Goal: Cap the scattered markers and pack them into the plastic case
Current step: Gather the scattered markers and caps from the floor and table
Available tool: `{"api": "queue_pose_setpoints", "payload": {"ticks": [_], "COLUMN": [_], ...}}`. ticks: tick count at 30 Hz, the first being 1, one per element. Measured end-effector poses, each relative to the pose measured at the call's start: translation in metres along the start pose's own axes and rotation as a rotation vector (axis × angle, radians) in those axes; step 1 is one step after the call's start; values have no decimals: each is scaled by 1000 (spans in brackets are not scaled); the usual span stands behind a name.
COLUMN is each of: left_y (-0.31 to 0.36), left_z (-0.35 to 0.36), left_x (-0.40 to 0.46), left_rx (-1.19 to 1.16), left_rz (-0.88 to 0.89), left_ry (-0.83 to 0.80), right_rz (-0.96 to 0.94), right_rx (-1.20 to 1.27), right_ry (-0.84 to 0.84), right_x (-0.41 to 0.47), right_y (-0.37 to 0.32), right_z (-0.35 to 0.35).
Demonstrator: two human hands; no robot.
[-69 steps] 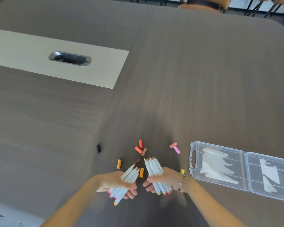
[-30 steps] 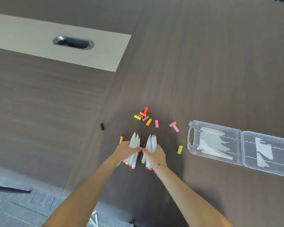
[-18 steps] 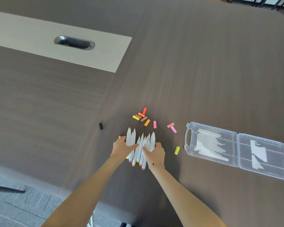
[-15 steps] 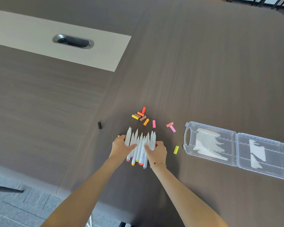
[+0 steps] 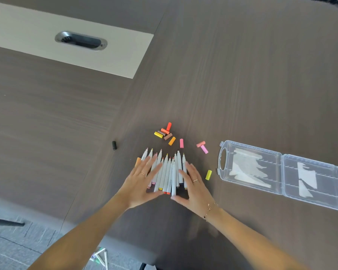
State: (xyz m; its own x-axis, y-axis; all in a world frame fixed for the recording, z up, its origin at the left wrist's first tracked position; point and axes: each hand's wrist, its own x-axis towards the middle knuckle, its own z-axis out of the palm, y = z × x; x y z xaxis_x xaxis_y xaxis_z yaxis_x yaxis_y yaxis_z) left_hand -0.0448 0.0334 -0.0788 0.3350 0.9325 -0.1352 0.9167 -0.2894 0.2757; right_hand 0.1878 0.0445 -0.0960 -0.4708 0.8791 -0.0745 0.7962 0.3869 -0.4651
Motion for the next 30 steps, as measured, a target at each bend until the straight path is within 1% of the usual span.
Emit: {"api": "queue_pose_setpoints", "payload": {"ticks": [2, 3, 6, 10, 14, 17, 20, 23, 26, 30], "left_y": [-3, -3, -3, -11, -18, -17, -20, -27, -31, -33], "left_z": [7, 11, 21, 22, 18, 19, 13, 8, 10, 10], "left_x": [2, 4, 10, 18, 20, 18, 19, 24, 27, 29], "left_rx": [57, 69, 83, 136, 120, 112, 135, 137, 160, 168], "left_rz": [186, 223, 225, 251, 288, 347, 343, 299, 322, 364], "left_ry": [-109, -141, -125, -96, -145, -124, -73, -105, -160, -173], "right_rz": [-151, -194, -249, -156, -59, -67, -143, -186, -143, -66], "right_rx": [-157, -199, -265, -239, -211, -231, -297, -325, -279, -219], "right_ry": [-68, -94, -121, -88, -18, 2, -23, -73, -116, -107], "right_x": [4, 7, 15, 14, 7, 2, 7, 18, 22, 23], "right_y": [8, 11, 13, 5, -12, -16, -8, 2, -2, -17], "right_z": [1, 2, 5, 15, 26, 28, 22, 14, 15, 22]}}
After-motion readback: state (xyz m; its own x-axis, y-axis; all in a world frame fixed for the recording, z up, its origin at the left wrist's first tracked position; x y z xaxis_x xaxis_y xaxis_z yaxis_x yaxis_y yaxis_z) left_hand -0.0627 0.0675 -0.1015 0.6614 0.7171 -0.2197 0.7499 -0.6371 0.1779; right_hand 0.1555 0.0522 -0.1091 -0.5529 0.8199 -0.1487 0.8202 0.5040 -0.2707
